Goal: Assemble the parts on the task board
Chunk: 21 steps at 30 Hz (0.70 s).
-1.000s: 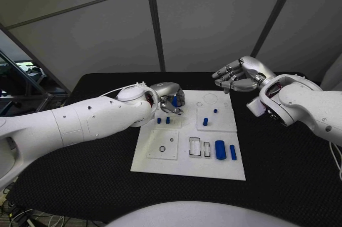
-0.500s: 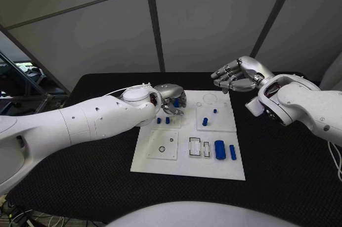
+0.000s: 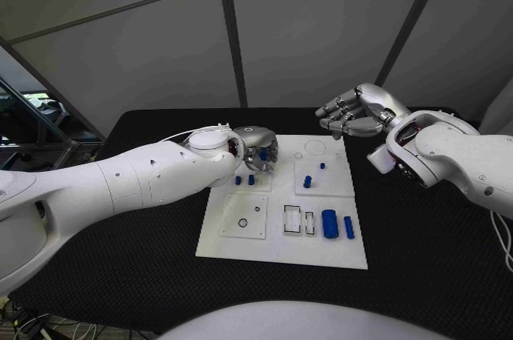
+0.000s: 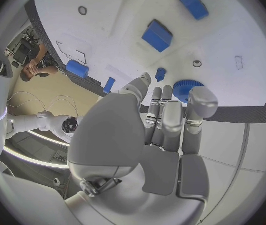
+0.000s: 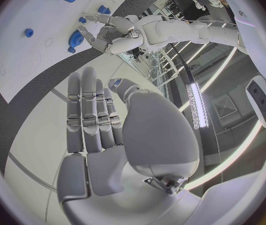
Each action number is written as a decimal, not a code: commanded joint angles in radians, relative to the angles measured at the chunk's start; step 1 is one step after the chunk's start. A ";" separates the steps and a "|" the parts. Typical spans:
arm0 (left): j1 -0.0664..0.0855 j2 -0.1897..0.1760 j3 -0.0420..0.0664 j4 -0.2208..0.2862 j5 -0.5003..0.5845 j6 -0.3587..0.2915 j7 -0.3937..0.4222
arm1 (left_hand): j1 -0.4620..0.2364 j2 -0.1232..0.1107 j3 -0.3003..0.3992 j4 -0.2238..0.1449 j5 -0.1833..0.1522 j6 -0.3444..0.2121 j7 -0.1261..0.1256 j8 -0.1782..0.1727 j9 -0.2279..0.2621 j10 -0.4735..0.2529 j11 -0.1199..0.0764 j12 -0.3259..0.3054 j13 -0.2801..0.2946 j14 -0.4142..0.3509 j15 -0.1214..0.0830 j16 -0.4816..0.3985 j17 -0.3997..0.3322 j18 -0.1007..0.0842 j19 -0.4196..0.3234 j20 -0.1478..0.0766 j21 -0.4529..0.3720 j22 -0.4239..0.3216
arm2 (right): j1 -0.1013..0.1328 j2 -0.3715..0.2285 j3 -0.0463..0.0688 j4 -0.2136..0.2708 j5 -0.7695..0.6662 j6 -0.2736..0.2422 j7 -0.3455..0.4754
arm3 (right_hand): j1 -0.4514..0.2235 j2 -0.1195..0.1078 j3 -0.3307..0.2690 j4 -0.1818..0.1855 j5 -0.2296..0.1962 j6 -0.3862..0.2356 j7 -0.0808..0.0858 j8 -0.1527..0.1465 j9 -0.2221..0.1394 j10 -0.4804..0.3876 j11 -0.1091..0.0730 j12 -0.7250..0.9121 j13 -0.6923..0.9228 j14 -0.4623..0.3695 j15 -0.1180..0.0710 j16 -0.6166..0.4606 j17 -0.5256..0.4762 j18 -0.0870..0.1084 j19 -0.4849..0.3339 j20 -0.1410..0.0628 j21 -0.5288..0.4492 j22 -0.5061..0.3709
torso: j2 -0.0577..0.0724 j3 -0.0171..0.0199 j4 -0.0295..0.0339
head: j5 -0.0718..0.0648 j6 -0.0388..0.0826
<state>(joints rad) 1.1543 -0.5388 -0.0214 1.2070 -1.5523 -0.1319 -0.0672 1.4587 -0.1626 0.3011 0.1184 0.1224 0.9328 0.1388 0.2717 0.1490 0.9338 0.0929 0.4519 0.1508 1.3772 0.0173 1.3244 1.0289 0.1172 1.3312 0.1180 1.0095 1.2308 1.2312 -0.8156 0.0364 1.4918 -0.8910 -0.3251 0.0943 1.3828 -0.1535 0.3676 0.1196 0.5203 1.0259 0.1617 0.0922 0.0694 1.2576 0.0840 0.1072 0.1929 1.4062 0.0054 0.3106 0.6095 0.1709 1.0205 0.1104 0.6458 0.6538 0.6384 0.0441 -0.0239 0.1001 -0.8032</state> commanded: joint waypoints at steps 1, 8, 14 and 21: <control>0.001 0.004 0.000 -0.009 -0.020 0.025 -0.013 | 0.009 -0.001 0.011 0.000 -0.001 0.009 0.001 -0.009 -0.004 0.012 -0.001 -0.008 -0.005 0.011 -0.002 0.010 0.010 -0.004 0.013 0.000 0.016 0.010 | 0.002 0.001 0.001 0.000 -0.001 0.005 0.009 | -0.009 -0.001 0.002 -0.006 -0.003 -0.001 0.006 -0.004 0.000 0.008 0.000 -0.004 -0.001 0.006 0.000 -0.003 0.001 0.011 0.003 0.000 -0.004 0.001 | 0.000 -0.0003 0.0007 | 0.000 0.000; 0.000 0.010 0.000 -0.021 -0.020 0.035 -0.017 | 0.008 -0.004 0.024 0.000 -0.001 0.019 0.001 -0.018 -0.010 0.034 -0.004 -0.021 -0.013 0.019 -0.004 0.021 0.020 -0.008 0.021 -0.002 0.036 0.027 | 0.002 0.002 0.001 0.000 -0.001 0.006 0.009 | -0.009 -0.001 0.002 -0.006 -0.003 -0.001 0.006 -0.004 0.000 0.008 0.000 -0.004 -0.001 0.006 0.000 -0.003 0.001 0.011 0.003 0.000 -0.004 0.001 | 0.000 -0.0004 0.0005 | 0.000 -0.001; -0.003 0.015 0.000 -0.030 -0.020 0.037 -0.015 | 0.009 -0.001 0.036 0.000 0.000 0.026 0.002 -0.024 -0.014 0.051 -0.007 -0.028 -0.017 0.026 -0.006 0.031 0.033 -0.011 0.029 -0.003 0.054 0.040 | 0.002 0.003 0.001 0.000 -0.001 0.007 0.010 | -0.009 -0.001 0.002 -0.006 -0.003 -0.001 0.006 -0.004 0.000 0.008 0.000 -0.004 -0.001 0.006 0.000 -0.003 0.001 0.011 0.003 0.000 -0.004 0.001 | 0.000 -0.0004 0.0010 | -0.001 -0.001; -0.006 0.017 0.000 -0.034 -0.020 0.042 -0.011 | 0.012 -0.001 0.053 -0.004 -0.001 0.038 0.000 -0.030 -0.018 0.070 -0.010 -0.039 -0.023 0.034 -0.009 0.040 0.042 -0.014 0.037 -0.006 0.074 0.055 | 0.002 0.004 0.001 -0.001 0.000 0.007 0.010 | -0.009 -0.001 0.002 -0.006 -0.003 -0.001 0.006 -0.004 0.000 0.008 0.000 -0.004 -0.001 0.006 0.000 -0.003 0.001 0.011 0.003 0.000 -0.004 0.001 | 0.000 -0.0001 0.0002 | -0.001 -0.002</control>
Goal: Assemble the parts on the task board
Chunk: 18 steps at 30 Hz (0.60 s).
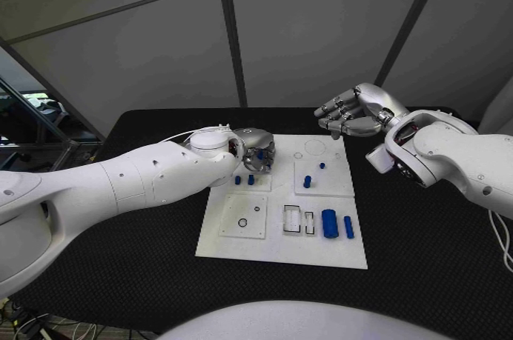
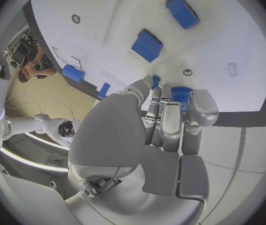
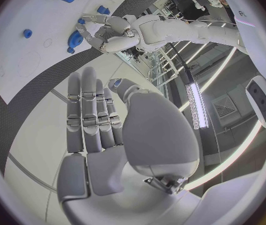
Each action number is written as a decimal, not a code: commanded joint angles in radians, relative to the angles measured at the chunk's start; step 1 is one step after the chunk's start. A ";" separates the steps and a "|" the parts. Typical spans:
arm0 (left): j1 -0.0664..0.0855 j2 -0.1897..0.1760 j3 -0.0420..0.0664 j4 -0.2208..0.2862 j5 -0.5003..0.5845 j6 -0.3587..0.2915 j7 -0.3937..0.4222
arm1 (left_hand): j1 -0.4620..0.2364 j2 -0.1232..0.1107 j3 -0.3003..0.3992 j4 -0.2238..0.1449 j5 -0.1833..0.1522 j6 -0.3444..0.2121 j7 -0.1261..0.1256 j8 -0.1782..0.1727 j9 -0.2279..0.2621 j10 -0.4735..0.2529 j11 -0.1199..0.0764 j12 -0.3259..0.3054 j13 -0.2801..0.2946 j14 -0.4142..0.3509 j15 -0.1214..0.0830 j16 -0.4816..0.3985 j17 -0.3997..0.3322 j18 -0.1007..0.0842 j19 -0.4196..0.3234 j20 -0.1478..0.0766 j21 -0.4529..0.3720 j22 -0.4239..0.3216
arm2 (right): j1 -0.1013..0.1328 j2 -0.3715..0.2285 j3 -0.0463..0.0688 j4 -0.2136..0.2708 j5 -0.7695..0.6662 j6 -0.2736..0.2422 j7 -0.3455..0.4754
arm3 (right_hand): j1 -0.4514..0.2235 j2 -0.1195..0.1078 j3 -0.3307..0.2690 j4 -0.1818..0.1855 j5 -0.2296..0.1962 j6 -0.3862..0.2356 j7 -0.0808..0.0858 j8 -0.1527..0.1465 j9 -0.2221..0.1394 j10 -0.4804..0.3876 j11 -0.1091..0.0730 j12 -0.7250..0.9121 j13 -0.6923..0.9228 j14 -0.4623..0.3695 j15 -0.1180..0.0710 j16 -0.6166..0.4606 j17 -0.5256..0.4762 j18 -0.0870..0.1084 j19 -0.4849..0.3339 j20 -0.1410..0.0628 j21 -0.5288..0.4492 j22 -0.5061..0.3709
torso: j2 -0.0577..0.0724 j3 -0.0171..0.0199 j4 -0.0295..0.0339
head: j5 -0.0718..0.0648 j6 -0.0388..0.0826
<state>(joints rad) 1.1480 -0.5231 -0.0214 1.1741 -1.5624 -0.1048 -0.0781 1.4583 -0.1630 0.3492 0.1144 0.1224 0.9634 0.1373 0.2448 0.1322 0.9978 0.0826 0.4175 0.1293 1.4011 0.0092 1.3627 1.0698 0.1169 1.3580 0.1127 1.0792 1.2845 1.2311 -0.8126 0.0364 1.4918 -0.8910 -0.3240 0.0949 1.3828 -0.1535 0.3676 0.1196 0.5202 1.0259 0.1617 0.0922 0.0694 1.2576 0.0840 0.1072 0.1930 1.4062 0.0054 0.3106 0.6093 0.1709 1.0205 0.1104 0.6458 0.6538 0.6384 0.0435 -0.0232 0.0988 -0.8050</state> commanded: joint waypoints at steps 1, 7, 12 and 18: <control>0.000 0.002 0.000 -0.002 -0.010 0.016 0.001 | 0.012 -0.001 0.005 0.000 -0.001 0.008 0.002 -0.005 -0.002 0.007 0.001 -0.006 -0.002 0.010 -0.001 0.002 0.001 -0.014 0.010 0.000 0.005 0.002 | 0.002 0.001 0.001 -0.001 0.000 0.006 0.010 | -0.009 -0.001 0.002 -0.006 -0.003 -0.001 0.006 -0.004 0.000 0.008 0.000 -0.004 -0.001 0.006 0.000 -0.003 0.002 0.011 0.003 0.000 -0.004 0.001 | 0.000 0.0006 -0.0003 | 0.000 0.000; -0.001 0.005 0.000 -0.005 -0.010 0.021 0.003 | 0.013 -0.001 0.014 -0.002 -0.001 0.012 0.002 -0.009 -0.004 0.015 0.000 -0.014 -0.005 0.011 -0.001 0.004 0.001 -0.015 0.012 -0.001 0.009 0.006 | 0.002 0.002 0.001 -0.001 0.000 0.007 0.010 | -0.008 0.000 0.003 -0.008 -0.002 -0.001 0.006 -0.004 0.000 0.009 0.000 -0.005 -0.002 0.006 0.000 -0.004 0.002 0.011 0.003 0.000 -0.004 0.002 | 0.000 0.0008 0.0003 | 0.000 -0.001; -0.003 0.006 0.000 -0.008 -0.010 0.017 0.013 | 0.021 0.005 0.036 -0.011 0.000 0.028 0.000 -0.014 -0.005 0.039 -0.004 -0.028 -0.009 0.014 -0.004 0.008 0.004 -0.017 0.016 -0.003 0.023 0.018 | 0.002 0.002 0.001 0.000 0.000 0.007 0.010 | -0.008 0.000 0.003 -0.008 -0.002 -0.001 0.006 -0.004 0.000 0.009 0.000 -0.005 -0.002 0.006 0.000 -0.004 0.002 0.011 0.003 0.000 -0.004 0.002 | -0.001 0.0005 0.0005 | -0.001 -0.001; -0.005 0.004 0.000 -0.005 0.001 -0.026 0.045 | 0.039 0.014 0.077 -0.033 -0.001 0.058 -0.003 -0.020 -0.004 0.080 -0.010 -0.051 -0.015 0.021 -0.011 0.017 0.015 -0.021 0.024 -0.009 0.045 0.036 | 0.002 0.002 0.001 0.000 0.000 0.007 0.010 | -0.008 0.000 0.003 -0.008 -0.002 -0.001 0.006 -0.004 0.000 0.009 0.000 -0.005 -0.002 0.006 0.000 -0.004 0.002 0.011 0.003 0.000 -0.004 0.002 | 0.000 0.0005 0.0007 | -0.001 -0.002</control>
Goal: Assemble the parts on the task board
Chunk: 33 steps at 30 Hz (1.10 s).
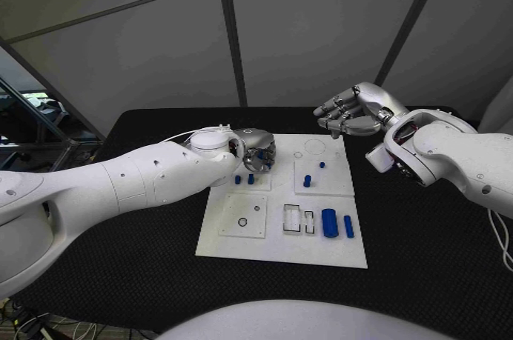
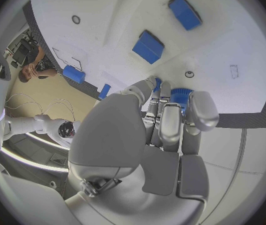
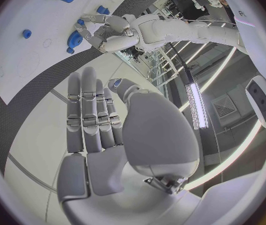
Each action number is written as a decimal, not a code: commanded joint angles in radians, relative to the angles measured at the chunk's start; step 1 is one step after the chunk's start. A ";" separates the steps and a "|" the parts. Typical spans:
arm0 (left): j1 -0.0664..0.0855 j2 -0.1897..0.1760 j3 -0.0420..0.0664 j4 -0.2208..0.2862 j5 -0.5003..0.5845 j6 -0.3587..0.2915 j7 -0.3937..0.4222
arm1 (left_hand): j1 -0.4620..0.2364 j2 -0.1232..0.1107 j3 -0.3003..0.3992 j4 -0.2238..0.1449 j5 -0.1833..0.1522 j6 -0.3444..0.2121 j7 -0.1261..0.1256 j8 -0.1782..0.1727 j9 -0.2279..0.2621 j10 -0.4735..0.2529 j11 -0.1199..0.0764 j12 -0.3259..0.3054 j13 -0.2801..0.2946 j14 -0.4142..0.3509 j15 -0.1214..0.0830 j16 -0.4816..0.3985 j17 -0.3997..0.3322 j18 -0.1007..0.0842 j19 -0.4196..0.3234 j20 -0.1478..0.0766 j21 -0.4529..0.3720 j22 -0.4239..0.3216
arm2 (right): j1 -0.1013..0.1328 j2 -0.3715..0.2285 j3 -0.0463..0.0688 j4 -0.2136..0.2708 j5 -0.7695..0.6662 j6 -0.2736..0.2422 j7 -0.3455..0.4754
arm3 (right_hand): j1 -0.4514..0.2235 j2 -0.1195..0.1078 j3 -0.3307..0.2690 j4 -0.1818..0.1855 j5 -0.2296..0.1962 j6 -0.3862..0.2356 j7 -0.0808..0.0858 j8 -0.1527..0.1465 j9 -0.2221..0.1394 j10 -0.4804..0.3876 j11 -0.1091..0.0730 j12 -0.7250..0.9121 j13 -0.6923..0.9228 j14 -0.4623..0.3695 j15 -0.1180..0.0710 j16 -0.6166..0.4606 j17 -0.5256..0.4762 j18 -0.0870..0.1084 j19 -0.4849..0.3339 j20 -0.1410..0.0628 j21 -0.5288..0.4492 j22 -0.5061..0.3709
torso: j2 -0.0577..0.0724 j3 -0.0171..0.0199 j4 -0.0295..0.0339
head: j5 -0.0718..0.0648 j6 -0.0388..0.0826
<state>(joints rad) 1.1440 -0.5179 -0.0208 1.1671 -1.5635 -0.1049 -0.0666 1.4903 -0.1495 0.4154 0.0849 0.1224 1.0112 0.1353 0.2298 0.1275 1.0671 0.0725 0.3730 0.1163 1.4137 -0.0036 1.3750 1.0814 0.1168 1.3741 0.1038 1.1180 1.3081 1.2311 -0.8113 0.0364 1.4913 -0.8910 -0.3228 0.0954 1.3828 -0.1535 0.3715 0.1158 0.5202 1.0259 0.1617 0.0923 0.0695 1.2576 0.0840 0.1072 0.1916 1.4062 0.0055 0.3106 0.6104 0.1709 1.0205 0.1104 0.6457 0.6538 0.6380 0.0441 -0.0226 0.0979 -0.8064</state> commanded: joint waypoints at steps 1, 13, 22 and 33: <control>-0.002 -0.003 -0.001 0.004 0.004 -0.032 0.037 | 0.008 0.001 0.018 -0.007 0.000 0.015 -0.001 -0.006 0.000 0.016 0.000 -0.012 -0.003 0.010 0.001 0.007 0.006 -0.022 0.009 -0.001 0.010 0.016 | 0.002 0.000 0.001 0.000 0.000 0.005 0.010 | -0.008 0.000 -0.001 -0.004 -0.002 -0.001 0.006 -0.004 0.000 0.009 0.000 -0.005 -0.001 0.006 0.000 -0.004 0.001 0.011 0.003 0.000 -0.004 0.002 | 0.000 -0.0002 -0.0002 | 0.000 0.000; -0.004 -0.035 0.008 0.044 0.039 -0.085 0.057 | -0.005 -0.007 0.066 -0.039 -0.002 0.044 0.003 -0.031 -0.002 0.063 0.000 -0.070 -0.010 0.020 0.001 0.018 0.018 -0.025 0.013 -0.004 0.028 0.035 | 0.002 -0.002 0.001 0.000 0.000 0.005 0.010 | -0.008 0.000 -0.001 -0.004 -0.002 -0.001 0.006 -0.004 0.000 0.009 0.000 -0.005 -0.001 0.006 0.000 -0.004 0.001 0.011 0.003 0.000 -0.004 0.002 | -0.001 -0.0003 0.0006 | 0.001 0.002; -0.007 -0.069 0.048 0.085 0.047 -0.095 0.054 | -0.022 -0.012 0.069 -0.039 -0.003 0.050 0.005 -0.038 -0.003 0.071 0.001 -0.085 -0.010 0.023 0.002 0.022 0.023 -0.026 0.015 -0.003 0.032 0.040 | 0.002 -0.003 0.001 -0.002 0.001 0.005 0.011 | -0.008 0.000 -0.001 -0.004 -0.002 -0.001 0.006 -0.004 0.000 0.009 0.000 -0.005 -0.001 0.006 0.000 -0.004 0.001 0.011 0.003 0.000 -0.004 0.002 | 0.000 -0.0008 0.0022 | 0.005 0.007; -0.013 -0.149 0.070 0.137 0.048 -0.066 0.026 | -0.034 -0.016 0.069 -0.038 -0.003 0.054 0.005 -0.043 -0.003 0.077 0.001 -0.094 -0.010 0.024 0.003 0.023 0.022 -0.026 0.015 -0.003 0.033 0.042 | 0.002 -0.008 0.001 -0.001 0.002 0.005 0.010 | -0.008 0.000 -0.001 -0.004 -0.002 -0.001 0.006 -0.004 0.000 0.009 0.000 -0.005 -0.001 0.006 0.000 -0.004 0.001 0.011 0.003 0.000 -0.004 0.002 | 0.000 -0.0001 0.0012 | 0.006 0.008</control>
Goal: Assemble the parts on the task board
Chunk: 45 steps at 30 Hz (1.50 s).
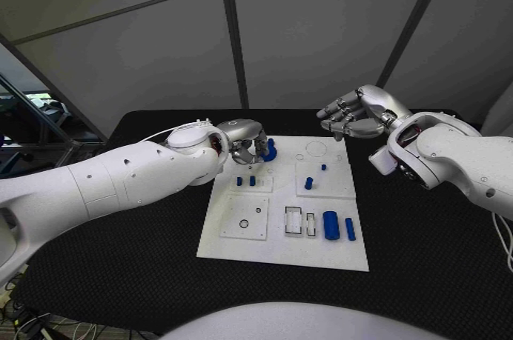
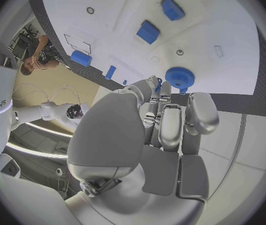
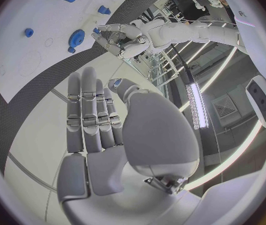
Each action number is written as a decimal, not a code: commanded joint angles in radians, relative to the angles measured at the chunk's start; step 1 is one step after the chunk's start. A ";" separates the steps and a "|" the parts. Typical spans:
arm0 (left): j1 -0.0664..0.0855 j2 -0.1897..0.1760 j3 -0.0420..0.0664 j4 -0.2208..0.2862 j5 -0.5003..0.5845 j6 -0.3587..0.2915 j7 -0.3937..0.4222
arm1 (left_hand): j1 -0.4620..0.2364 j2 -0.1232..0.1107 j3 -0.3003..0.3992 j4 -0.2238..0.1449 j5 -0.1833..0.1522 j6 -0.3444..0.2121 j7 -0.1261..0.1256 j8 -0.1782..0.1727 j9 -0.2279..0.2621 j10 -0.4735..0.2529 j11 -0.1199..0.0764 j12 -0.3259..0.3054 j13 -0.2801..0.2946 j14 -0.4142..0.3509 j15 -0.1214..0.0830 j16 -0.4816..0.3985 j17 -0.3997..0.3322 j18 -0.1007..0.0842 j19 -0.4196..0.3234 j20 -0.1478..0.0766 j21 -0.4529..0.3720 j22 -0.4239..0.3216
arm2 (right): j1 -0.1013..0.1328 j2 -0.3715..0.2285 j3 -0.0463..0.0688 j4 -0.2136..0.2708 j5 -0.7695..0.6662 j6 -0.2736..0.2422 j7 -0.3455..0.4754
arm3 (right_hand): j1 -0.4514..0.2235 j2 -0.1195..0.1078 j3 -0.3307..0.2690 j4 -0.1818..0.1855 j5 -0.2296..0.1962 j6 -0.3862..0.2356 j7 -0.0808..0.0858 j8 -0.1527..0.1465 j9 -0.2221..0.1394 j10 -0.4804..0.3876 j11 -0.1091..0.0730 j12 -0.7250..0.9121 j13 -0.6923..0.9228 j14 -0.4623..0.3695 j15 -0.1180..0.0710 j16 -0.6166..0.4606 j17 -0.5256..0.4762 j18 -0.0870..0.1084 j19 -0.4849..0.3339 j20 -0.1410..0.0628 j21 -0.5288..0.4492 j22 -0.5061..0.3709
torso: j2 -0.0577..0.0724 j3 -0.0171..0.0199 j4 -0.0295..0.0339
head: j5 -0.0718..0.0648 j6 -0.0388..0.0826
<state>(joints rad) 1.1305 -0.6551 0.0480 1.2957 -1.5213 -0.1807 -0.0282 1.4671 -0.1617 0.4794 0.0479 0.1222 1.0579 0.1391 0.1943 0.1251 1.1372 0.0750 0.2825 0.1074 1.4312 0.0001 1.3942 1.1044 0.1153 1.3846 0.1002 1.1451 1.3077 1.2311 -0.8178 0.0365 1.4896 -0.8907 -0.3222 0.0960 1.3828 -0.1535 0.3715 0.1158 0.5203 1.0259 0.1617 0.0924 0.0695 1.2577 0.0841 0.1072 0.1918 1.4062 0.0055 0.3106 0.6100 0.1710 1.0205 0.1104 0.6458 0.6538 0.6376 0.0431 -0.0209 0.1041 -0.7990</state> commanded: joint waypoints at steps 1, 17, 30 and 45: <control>0.000 -0.022 0.002 0.014 0.006 0.013 -0.016 | -0.012 -0.004 0.005 0.000 -0.003 0.007 0.001 -0.007 -0.001 0.008 -0.001 -0.004 -0.001 0.006 -0.001 0.004 -0.001 -0.025 0.005 0.001 0.006 0.043 | 0.002 -0.002 0.001 0.001 0.001 0.004 0.009 | -0.008 0.000 -0.001 -0.004 -0.002 -0.001 0.006 -0.004 0.000 0.009 0.000 -0.005 -0.001 0.006 0.000 -0.004 0.001 0.011 0.003 0.000 -0.004 0.002 | 0.001 0.0005 -0.0005 | -0.001 0.000; -0.010 -0.075 0.002 0.032 0.013 0.049 -0.038 | -0.026 -0.018 0.000 -0.001 -0.004 0.008 0.001 -0.017 -0.002 0.013 -0.001 -0.019 0.000 0.005 -0.001 0.003 -0.005 -0.024 0.005 0.002 0.006 0.045 | 0.002 0.000 0.001 -0.003 0.001 0.005 0.009 | -0.008 0.000 -0.001 -0.004 -0.002 -0.001 0.006 -0.004 0.000 0.009 0.000 -0.005 -0.001 0.006 0.000 -0.004 0.001 0.011 0.003 0.000 -0.004 0.002 | 0.000 -0.0002 -0.0016 | 0.002 -0.001; -0.011 -0.063 0.003 0.008 0.014 0.071 -0.050 | -0.029 -0.020 0.000 -0.001 -0.005 0.007 0.002 -0.020 -0.003 0.013 0.000 -0.024 0.000 0.005 0.000 0.003 -0.007 -0.024 0.004 0.002 0.004 0.044 | 0.002 0.003 0.001 -0.004 0.001 0.005 0.009 | -0.008 0.000 -0.001 -0.004 -0.002 -0.001 0.006 -0.004 0.000 0.009 0.000 -0.005 -0.001 0.006 0.000 -0.004 0.001 0.011 0.003 0.000 -0.004 0.002 | 0.001 0.0003 -0.0024 | 0.005 -0.004; -0.011 -0.035 0.002 -0.016 0.014 0.095 -0.045 | -0.030 -0.023 -0.001 -0.003 -0.006 0.004 0.002 -0.025 -0.004 0.012 0.001 -0.030 0.000 0.001 0.001 -0.001 -0.019 -0.022 0.000 0.002 -0.006 0.040 | 0.002 0.007 0.001 -0.006 0.001 0.007 0.009 | -0.008 0.000 -0.001 -0.004 -0.002 -0.001 0.006 -0.004 0.000 0.009 0.000 -0.005 -0.001 0.006 0.000 -0.004 0.001 0.011 0.003 0.000 -0.004 0.002 | 0.001 0.0008 -0.0018 | 0.007 -0.008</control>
<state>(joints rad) 1.1184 -0.6920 0.0498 1.2809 -1.5099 -0.1066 -0.0732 1.4449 -0.1841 0.4791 0.0481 0.1223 1.0579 0.1392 0.1760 0.1221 1.1432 0.0742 0.2568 0.1074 1.4311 0.0001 1.3942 1.0865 0.1152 1.3844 0.1003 1.1450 1.3075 1.2310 -0.8118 0.0363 1.4843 -0.8906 -0.3214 0.0960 1.3828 -0.1535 0.3714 0.1158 0.5202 1.0259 0.1617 0.0925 0.0694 1.2576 0.0840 0.1072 0.1919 1.4062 0.0055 0.3106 0.6097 0.1710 1.0205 0.1104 0.6458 0.6538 0.6389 0.0435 -0.0240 0.1107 -0.8059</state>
